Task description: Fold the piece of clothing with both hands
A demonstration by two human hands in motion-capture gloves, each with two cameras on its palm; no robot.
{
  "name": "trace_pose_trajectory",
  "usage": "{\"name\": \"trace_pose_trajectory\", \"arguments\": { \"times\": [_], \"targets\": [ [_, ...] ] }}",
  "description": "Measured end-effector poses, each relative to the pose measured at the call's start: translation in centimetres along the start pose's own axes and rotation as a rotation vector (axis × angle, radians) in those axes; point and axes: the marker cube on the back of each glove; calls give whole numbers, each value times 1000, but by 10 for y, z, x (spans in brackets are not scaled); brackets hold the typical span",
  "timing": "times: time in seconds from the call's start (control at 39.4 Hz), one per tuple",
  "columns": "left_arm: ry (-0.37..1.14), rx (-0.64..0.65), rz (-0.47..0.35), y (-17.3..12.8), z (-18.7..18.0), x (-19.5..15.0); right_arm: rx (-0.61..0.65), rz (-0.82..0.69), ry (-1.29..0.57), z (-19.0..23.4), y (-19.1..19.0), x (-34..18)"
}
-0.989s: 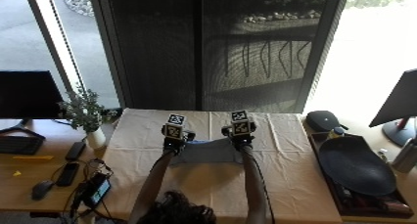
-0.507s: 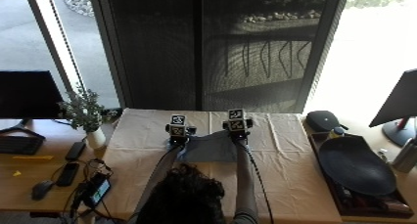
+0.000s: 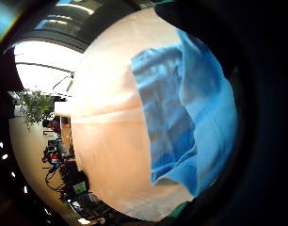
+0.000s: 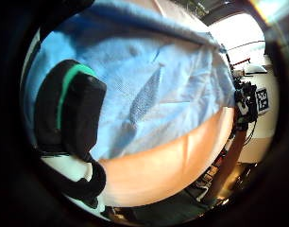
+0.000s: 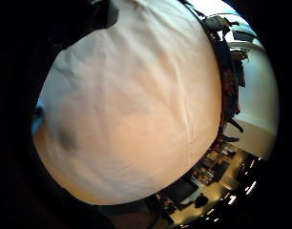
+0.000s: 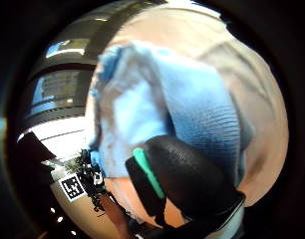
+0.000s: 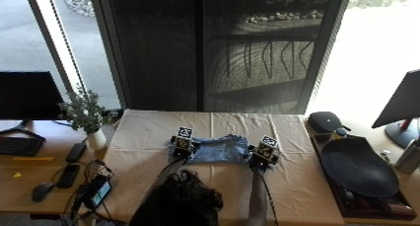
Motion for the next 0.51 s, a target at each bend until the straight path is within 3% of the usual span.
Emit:
{"name": "trace_pose_trajectory", "arguments": {
  "times": [0.1, 0.23, 0.38, 0.46, 0.51],
  "targets": [
    [21, -33, 19, -3, 18, 7, 108, 36, 44, 10, -16, 6],
    [134, -95, 18, -1, 40, 11, 140, 72, 87, 14, -10, 6],
    [147, -180, 6, 5, 43, 1, 267, 138, -58, 7, -10, -6],
    [194, -228, 46, 6, 38, 5, 305, 184, -97, 1, -8, -8],
    [197, -261, 52, 7, 32, 1, 405, 198, -117, -10, -16, -11]
  ]
}}
